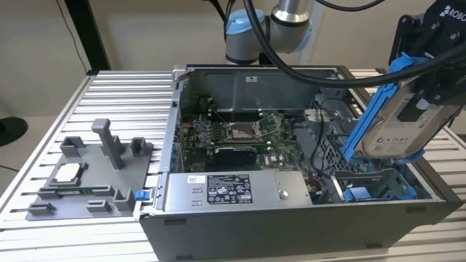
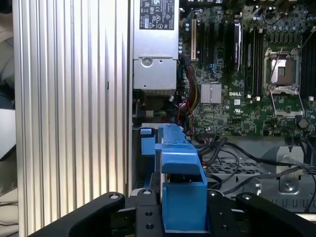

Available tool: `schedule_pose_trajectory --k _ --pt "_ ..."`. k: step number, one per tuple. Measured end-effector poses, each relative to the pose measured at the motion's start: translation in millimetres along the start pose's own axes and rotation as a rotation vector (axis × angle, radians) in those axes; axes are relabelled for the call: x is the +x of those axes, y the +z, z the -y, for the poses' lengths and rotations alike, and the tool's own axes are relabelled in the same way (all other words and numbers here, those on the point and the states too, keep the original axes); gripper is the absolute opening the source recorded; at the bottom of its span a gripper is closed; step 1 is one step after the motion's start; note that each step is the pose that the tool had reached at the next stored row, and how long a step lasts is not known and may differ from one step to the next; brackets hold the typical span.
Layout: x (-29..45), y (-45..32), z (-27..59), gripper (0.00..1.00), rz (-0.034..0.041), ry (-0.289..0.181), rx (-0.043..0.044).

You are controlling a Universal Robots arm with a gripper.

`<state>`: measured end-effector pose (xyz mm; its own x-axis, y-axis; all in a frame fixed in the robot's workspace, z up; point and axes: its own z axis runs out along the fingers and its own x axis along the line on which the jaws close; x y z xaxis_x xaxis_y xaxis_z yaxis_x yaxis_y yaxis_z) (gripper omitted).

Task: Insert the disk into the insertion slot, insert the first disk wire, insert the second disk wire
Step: 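Insert the disk into the insertion slot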

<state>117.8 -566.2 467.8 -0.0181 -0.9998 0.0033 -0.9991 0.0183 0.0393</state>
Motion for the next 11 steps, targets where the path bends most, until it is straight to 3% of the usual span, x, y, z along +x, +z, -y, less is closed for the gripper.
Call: schedule_pose_trajectory --k 11 --pt "-0.1 1.9 2.7 0.00 0.0000 0.000 0.0000"
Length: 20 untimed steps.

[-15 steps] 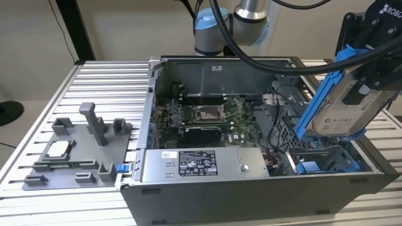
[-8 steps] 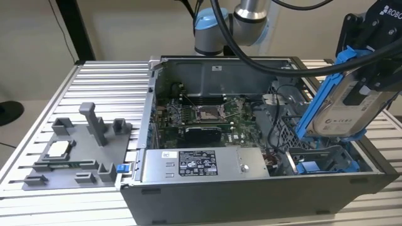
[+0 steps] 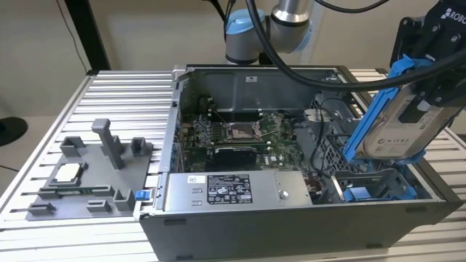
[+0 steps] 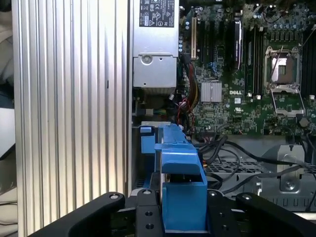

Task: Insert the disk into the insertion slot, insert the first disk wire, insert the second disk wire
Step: 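Insert the disk into the insertion slot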

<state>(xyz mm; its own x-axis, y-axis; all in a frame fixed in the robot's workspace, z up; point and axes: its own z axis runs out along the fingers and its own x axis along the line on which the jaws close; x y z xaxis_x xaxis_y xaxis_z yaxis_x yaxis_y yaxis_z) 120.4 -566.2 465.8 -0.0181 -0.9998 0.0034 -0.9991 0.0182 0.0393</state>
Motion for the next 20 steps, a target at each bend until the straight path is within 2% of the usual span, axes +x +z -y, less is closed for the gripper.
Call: schedule_pose_trajectory --k 6,20 --pt "0.0 1.7 1.2 0.00 0.0003 0.000 0.0000" --pt "3.7 16.4 2.4 0.00 0.0004 0.000 0.0001"
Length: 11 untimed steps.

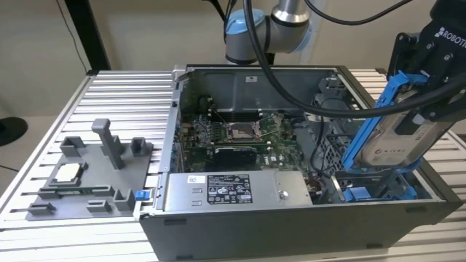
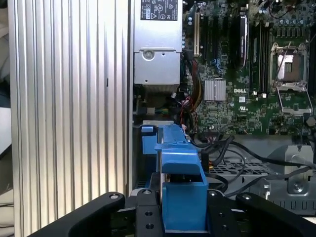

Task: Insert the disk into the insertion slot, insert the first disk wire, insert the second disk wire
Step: 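Insert the disk into the insertion slot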

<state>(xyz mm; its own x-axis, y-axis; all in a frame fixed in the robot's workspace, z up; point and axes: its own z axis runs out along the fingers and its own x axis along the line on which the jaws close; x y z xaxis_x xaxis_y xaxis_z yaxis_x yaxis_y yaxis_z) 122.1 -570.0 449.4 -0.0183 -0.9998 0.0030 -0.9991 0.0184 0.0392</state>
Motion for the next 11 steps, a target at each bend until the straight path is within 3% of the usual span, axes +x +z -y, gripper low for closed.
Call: schedule_pose_trajectory --k 11 --pt "0.6 7.9 0.7 0.00 -0.0002 0.000 0.0000"
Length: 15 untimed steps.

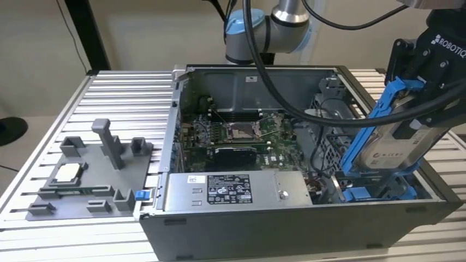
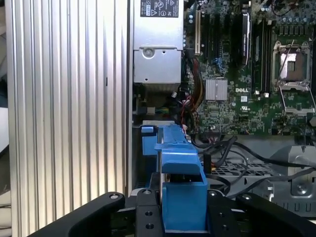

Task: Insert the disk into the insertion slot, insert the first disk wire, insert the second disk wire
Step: 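Insert the disk into the insertion slot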

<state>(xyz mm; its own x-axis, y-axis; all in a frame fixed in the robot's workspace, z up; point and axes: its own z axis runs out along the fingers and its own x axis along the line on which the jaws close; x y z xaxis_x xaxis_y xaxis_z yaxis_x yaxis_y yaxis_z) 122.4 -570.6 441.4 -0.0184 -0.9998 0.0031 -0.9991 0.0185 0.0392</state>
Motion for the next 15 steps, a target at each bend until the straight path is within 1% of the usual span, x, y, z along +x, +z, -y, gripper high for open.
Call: schedule_pose_trajectory --k 11,15 --pt "0.1 6.7 0.6 0.00 0.0000 0.000 0.0000" --pt "0.1 8.0 0.7 0.00 -0.0001 0.000 0.0000"
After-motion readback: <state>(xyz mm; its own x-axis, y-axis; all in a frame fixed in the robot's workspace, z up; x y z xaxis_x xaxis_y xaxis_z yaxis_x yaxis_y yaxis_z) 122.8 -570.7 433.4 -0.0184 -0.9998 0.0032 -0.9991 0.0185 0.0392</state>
